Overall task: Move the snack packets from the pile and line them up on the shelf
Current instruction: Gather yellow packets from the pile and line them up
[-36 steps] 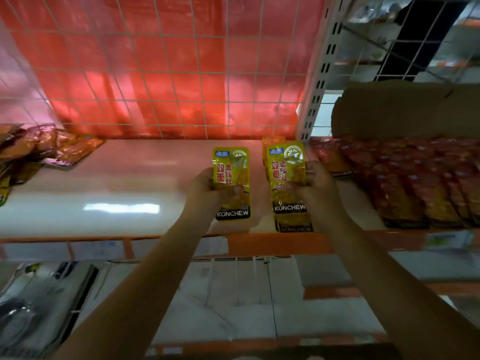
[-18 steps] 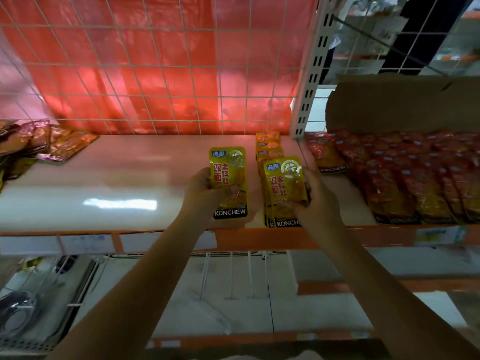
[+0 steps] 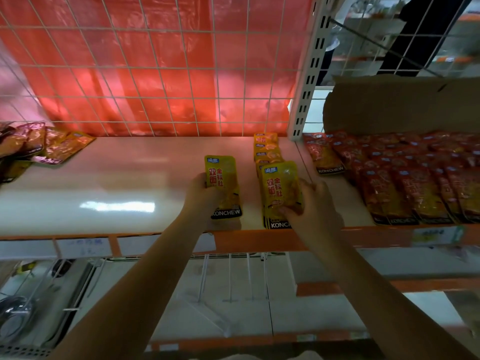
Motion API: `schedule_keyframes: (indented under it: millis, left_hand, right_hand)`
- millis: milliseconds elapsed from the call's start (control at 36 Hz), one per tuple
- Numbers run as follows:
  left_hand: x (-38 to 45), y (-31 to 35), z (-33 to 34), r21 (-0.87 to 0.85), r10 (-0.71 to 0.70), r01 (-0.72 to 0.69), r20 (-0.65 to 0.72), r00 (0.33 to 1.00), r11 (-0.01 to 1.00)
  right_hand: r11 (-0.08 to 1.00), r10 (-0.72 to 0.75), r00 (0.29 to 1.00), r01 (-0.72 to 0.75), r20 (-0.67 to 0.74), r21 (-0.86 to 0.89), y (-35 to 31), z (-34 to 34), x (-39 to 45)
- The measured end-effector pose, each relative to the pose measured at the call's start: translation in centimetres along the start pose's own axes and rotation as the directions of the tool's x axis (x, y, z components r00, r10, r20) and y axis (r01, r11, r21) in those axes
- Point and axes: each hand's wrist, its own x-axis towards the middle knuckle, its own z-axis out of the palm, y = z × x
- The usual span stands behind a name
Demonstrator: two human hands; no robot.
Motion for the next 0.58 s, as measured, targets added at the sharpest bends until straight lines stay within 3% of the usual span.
schedule_keyframes:
  millis: [194, 250, 333, 389, 444, 583]
  left_hand:
    - [2.2, 0.1, 0.7, 0.099, 0.038, -0.038, 0.001, 0.999, 0.994]
    - [3.4, 0.2, 1.2, 0.215, 0.069, -0.061, -0.031, 0.997, 0.975]
    - [5.1, 0.4, 1.8, 0.607, 0.12, -0.062, -0.055, 0.991, 0.792]
    - [5.7, 0.4, 2.0, 0.806, 0.218, -0.13, 0.001, 0.976, 0.578]
    - [6.3, 0.1, 2.2, 0.9, 0.262, -0.205, 0.107, 0.959, 0.384]
    - [8.2, -0.9, 2.3, 0.91, 0.223, -0.292, 0.232, 0.947, 0.293]
  right_hand:
    - [0.997, -0.013, 1.0, 0.013, 0.0, -0.08, -1.2, -0.7, 1.5]
    - [0.994, -0.026, 1.0, 0.025, 0.0, -0.105, -1.8, -0.8, 2.1]
    - [0.985, -0.062, 0.998, 0.058, -0.017, -0.16, -2.3, -0.8, 3.0]
    - [0.98, -0.075, 0.997, 0.068, -0.027, -0.188, -2.7, -0.9, 3.5]
    - [0.975, -0.087, 0.995, 0.077, -0.038, -0.206, -2.8, -1.0, 4.0]
    - [0.983, -0.106, 0.992, 0.095, -0.066, -0.155, -2.6, -1.1, 4.6]
